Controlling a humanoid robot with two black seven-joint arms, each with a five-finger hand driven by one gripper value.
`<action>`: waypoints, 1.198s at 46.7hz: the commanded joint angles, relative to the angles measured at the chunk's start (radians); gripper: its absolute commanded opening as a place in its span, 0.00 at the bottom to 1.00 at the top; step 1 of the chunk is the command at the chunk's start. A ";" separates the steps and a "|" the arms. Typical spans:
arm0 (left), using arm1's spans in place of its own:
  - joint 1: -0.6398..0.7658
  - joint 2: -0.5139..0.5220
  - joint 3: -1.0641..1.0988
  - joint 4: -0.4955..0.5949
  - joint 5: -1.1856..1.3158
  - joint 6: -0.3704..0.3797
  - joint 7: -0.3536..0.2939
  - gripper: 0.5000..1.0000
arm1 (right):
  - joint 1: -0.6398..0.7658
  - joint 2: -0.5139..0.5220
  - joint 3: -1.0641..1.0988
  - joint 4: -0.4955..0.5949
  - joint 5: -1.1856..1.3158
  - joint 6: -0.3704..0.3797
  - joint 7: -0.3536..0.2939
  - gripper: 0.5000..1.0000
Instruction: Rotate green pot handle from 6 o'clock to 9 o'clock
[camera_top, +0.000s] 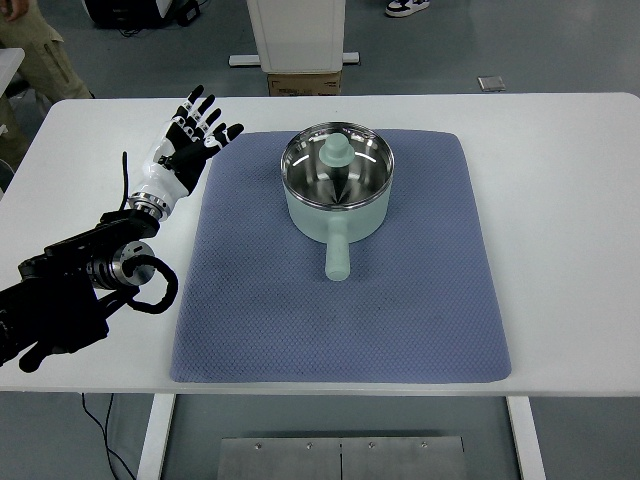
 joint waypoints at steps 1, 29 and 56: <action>0.000 -0.001 0.001 0.000 0.000 0.000 0.000 1.00 | 0.000 0.000 0.000 0.000 0.000 0.000 0.000 1.00; 0.000 0.001 -0.001 0.000 0.000 -0.008 0.000 1.00 | 0.000 0.000 0.000 0.000 0.000 0.000 0.000 1.00; 0.000 0.004 -0.009 0.000 0.000 -0.011 0.000 1.00 | 0.000 0.000 0.000 0.000 0.000 0.000 0.000 1.00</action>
